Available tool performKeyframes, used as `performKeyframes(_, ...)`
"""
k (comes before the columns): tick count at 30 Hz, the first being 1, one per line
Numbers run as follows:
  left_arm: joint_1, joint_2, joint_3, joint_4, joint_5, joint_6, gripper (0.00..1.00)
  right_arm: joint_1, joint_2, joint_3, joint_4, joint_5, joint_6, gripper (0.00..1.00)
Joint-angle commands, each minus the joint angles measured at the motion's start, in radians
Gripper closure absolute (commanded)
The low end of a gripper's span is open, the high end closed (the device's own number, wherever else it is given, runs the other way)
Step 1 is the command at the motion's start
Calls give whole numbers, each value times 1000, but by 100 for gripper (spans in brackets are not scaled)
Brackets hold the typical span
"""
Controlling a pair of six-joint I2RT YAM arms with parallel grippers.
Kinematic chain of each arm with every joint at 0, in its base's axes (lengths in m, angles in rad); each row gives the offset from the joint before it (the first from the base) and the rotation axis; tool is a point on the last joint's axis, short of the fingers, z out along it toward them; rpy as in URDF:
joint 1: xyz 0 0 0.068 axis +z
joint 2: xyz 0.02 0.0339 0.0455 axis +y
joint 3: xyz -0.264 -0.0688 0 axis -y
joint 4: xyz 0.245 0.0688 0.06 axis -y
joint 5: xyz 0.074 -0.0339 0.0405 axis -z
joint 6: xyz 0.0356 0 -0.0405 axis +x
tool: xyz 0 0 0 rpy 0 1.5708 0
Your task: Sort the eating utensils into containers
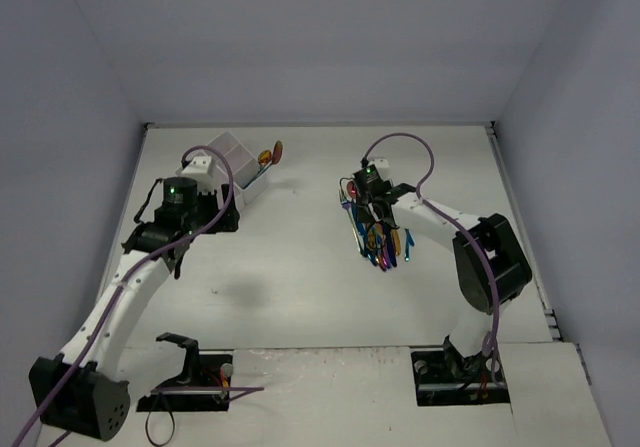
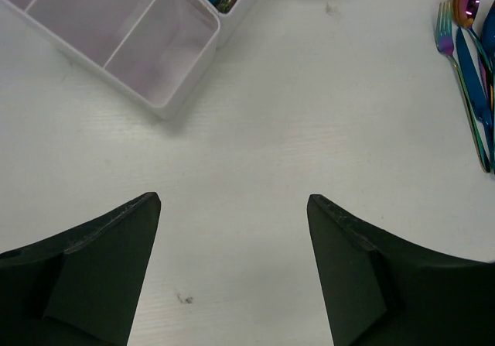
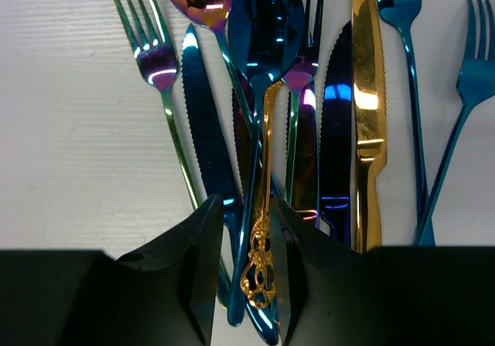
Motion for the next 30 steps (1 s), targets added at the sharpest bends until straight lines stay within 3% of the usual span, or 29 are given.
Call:
performKeyframes(1, -4, -109, -18, -15, 19, -55, 26, -19, 60, 58, 15, 46, 71, 74)
performKeyframes(13, -4, -186, -41, -93, 8, -46, 26, -27, 143, 99, 16, 70, 108, 84)
performKeyframes(22, -4, -204, -53, -109, 9, -37, 26, -24, 113, 101, 15, 105, 100, 77)
performKeyframes(30, -4, -200, -50, -109, 10, -33, 26, -9, 118, 136, 15, 97, 67, 82)
